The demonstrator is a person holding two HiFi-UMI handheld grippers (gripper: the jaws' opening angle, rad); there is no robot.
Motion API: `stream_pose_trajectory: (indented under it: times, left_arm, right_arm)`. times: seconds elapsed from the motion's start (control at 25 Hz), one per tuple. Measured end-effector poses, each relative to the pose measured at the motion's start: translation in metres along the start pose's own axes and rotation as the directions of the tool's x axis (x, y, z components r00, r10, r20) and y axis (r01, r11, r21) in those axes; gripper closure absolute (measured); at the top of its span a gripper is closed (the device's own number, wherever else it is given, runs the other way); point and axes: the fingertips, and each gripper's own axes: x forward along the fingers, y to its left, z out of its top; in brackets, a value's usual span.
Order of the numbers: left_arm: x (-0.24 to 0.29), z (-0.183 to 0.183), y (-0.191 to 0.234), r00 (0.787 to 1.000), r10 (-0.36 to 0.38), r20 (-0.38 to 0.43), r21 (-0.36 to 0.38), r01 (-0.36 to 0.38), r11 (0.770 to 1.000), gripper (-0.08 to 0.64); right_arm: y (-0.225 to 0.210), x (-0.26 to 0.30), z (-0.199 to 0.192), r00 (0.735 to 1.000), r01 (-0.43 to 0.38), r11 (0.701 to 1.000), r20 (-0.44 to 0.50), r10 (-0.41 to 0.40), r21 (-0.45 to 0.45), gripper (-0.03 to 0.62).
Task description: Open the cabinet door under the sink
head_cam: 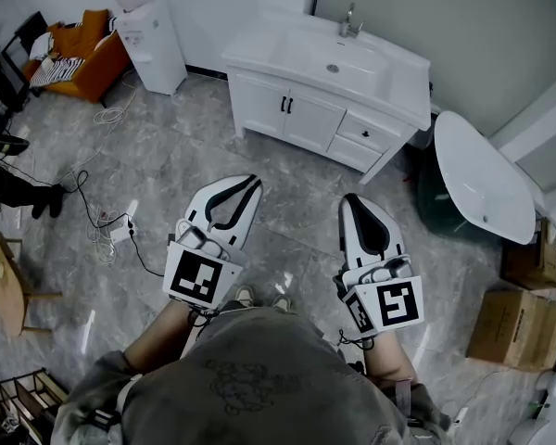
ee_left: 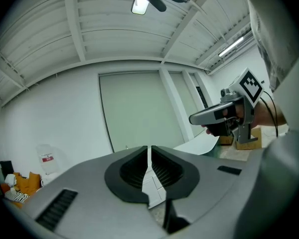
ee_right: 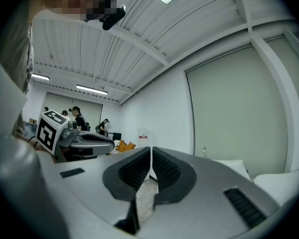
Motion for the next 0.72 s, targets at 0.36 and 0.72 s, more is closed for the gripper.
stream_pose_trajectory:
  times: [0.36, 0.72]
  left_arm:
    - [0.021, -0.002, -0.025, 0.999, 0.041, -0.027, -0.008, -0.041, 0.999, 0.526]
    - [0.038, -0.02, -0.032, 0.997, 0.071, -0.035, -0.017, -0.071, 0.997, 0.526]
  right_arm:
    - [-0.032, -0.01, -0.009, 0.999, -0.037, 0.999, 0.004, 0.037, 0.01, 0.558]
    - [-0.047, 0.0, -0.029, 0.998, -0.068, 0.998, -0.01, 0.068, 0.012, 0.558]
